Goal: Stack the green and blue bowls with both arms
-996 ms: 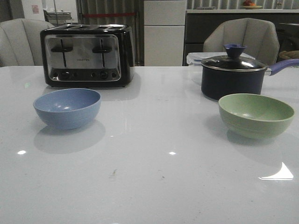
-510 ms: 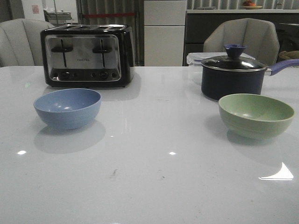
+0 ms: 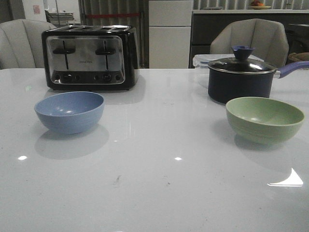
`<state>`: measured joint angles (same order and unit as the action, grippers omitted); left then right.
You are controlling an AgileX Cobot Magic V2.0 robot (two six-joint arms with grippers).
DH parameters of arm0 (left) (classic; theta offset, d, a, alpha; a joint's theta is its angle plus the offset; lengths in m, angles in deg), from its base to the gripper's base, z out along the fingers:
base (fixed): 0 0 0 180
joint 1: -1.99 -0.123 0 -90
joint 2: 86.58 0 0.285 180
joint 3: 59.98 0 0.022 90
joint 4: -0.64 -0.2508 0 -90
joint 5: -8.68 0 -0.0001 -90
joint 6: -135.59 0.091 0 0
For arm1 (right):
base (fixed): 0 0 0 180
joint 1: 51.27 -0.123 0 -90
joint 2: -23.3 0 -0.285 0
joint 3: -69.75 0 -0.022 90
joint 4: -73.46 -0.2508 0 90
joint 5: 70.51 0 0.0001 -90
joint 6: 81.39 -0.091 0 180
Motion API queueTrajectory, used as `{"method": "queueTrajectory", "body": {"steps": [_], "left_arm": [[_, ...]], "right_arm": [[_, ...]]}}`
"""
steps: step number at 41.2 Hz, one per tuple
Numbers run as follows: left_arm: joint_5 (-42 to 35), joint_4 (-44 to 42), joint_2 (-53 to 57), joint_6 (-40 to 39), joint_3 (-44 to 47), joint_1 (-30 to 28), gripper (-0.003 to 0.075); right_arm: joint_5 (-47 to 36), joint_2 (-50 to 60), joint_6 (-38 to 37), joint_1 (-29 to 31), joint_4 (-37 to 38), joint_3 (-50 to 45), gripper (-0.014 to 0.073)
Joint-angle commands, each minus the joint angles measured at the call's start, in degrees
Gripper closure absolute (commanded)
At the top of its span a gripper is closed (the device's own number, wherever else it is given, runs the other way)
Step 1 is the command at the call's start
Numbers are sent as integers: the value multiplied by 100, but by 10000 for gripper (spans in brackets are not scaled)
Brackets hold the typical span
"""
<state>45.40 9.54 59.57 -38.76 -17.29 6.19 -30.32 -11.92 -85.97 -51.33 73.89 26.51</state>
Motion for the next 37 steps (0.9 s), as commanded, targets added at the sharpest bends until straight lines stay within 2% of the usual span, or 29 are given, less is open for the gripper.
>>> {"method": "queueTrajectory", "body": {"steps": [1,6,10,13,17,20,27,37], "left_arm": [[-409,100,-186,-1,-81,37,627],[-385,100,-310,-1,-40,37,625],[-385,33,-393,-1,-40,37,566],[-377,-18,-446,-1,-40,37,464],[-353,-26,-472,-1,-40,37,263],[-344,-40,-472,1,-40,37,171],[-394,-25,-472,12,-40,294,159],[-408,-36,-472,419,-40,1422,159]], "right_arm": [[-222,-287,15,31,18,209,538],[11,-580,15,31,18,209,535],[69,-782,15,31,18,209,475],[101,-947,15,31,18,209,326],[148,-1152,15,31,18,209,119],[153,-1293,15,31,18,209,42],[-33,-1736,15,31,18,237,35],[-162,-2800,15,31,18,798,35]]}}
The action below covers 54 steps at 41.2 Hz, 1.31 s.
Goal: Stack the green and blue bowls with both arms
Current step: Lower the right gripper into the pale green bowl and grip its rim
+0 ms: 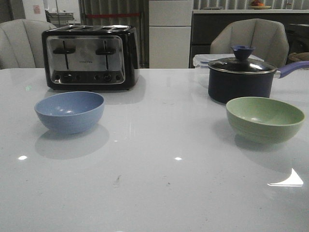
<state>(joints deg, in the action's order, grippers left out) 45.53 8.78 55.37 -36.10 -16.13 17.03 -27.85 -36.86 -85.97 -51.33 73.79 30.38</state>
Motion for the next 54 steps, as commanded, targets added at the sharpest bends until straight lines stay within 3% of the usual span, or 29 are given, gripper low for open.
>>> {"method": "queueTrajectory", "body": {"steps": [1,8,31,45,49,54], "left_arm": [[-421,40,-52,154,-157,436,159],[-421,40,-52,154,-157,767,159],[-421,40,-52,154,-157,774,159],[-421,40,-52,154,-157,774,159],[-421,50,-52,154,-157,774,159],[-421,50,-52,154,-157,774,159]], "right_arm": [[-429,-446,15,31,23,506,35],[-511,-1309,15,92,-207,1121,35],[-53,-4564,697,121,-826,3413,35],[56,-5503,771,121,-769,4241,37],[133,-5640,771,121,-694,4372,84],[190,-5706,771,121,-597,4409,219]]}}
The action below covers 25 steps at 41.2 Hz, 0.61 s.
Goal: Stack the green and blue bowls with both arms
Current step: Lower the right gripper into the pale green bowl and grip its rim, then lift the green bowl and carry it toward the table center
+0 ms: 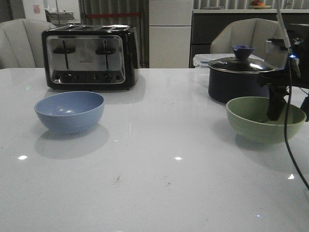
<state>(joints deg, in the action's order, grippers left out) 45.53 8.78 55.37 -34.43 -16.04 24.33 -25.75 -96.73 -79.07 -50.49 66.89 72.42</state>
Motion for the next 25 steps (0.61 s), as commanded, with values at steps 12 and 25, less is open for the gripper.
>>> {"method": "queueTrajectory", "body": {"steps": [12,25], "left_arm": [[-421,50,-52,-13,-166,44,159],[-421,50,-52,-13,-166,44,159]], "right_arm": [[87,314,81,37,93,205,463],[163,1113,83,-190,88,205,541]]}}
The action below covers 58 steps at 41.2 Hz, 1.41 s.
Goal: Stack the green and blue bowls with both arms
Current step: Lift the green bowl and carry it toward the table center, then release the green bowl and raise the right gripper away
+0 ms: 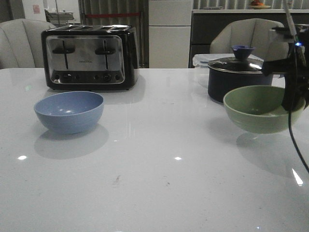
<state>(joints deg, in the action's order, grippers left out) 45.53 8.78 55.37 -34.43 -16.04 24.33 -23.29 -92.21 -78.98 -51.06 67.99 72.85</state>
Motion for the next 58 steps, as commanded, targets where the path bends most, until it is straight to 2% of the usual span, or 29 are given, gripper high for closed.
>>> {"method": "queueTrajectory", "body": {"steps": [1,10,20,27,36,39,46,49,58], "left_arm": [[-421,50,-52,-13,-166,44,159],[-421,50,-52,-13,-166,44,159],[-421,50,-52,-13,-166,44,159],[-421,50,-52,-13,-166,44,159],[-421,50,-52,-13,-166,44,159],[-421,50,-52,-13,-166,44,159],[-421,50,-52,-13,-166,44,159],[-421,50,-52,-13,-166,44,159],[-421,50,-52,-13,-166,44,159]], "right_arm": [[-66,741,74,-194,-23,162,541],[-248,1413,79,-1365,-311,-201,541],[-968,1305,79,-2666,-717,-917,541],[-1280,981,79,-3023,-737,-1085,541],[-1245,524,79,-3025,-634,-1085,533],[-1169,471,79,-3025,-534,-1085,483],[-1104,559,79,-3025,-408,-1085,209],[-1104,716,79,-3025,-384,-1085,136],[-1075,1705,112,-3073,-360,-1300,128]]}}
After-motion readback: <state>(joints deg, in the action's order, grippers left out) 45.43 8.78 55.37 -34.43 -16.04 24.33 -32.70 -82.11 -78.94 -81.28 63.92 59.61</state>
